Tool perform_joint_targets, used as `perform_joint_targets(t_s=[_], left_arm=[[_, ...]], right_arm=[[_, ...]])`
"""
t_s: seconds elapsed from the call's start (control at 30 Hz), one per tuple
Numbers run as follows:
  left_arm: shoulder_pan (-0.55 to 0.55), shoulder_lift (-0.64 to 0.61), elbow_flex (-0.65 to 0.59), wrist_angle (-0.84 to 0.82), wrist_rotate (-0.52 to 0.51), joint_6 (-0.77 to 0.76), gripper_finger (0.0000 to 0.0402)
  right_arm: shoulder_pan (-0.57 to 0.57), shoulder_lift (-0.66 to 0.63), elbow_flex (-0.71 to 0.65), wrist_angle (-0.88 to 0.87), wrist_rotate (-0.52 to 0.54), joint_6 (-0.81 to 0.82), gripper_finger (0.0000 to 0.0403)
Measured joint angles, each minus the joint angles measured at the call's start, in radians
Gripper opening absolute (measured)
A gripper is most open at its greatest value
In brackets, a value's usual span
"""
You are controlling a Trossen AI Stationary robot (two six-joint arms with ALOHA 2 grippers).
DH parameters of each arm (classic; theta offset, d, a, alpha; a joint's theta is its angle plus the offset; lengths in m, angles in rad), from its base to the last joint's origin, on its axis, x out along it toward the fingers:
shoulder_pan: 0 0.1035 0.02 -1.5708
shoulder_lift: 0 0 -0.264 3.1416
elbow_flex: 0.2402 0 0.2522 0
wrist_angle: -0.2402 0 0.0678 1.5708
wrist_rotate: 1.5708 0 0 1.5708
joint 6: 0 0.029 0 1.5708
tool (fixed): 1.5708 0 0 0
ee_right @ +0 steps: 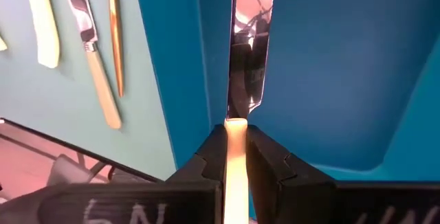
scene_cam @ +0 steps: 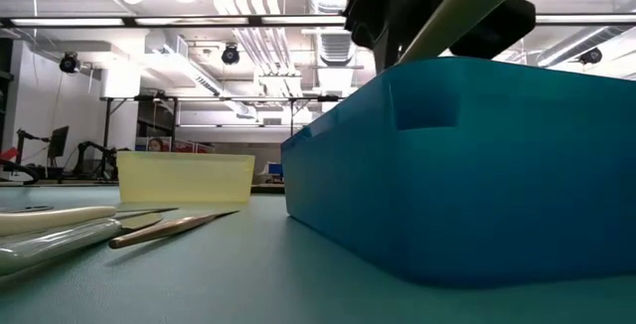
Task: Sort silverware by color (type)
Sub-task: Put the right yellow knife into the blue bin
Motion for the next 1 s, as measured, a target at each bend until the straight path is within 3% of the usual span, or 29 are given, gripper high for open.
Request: perform_joint_targets(t_s=[1.0], left_arm=[[0.000,-0.042,0.000,-0.024,0.000,0.001,0.0000]], right_arm=[[0.001,0.086,-0.001,-0.025,0.036,-0.067,0.0036]])
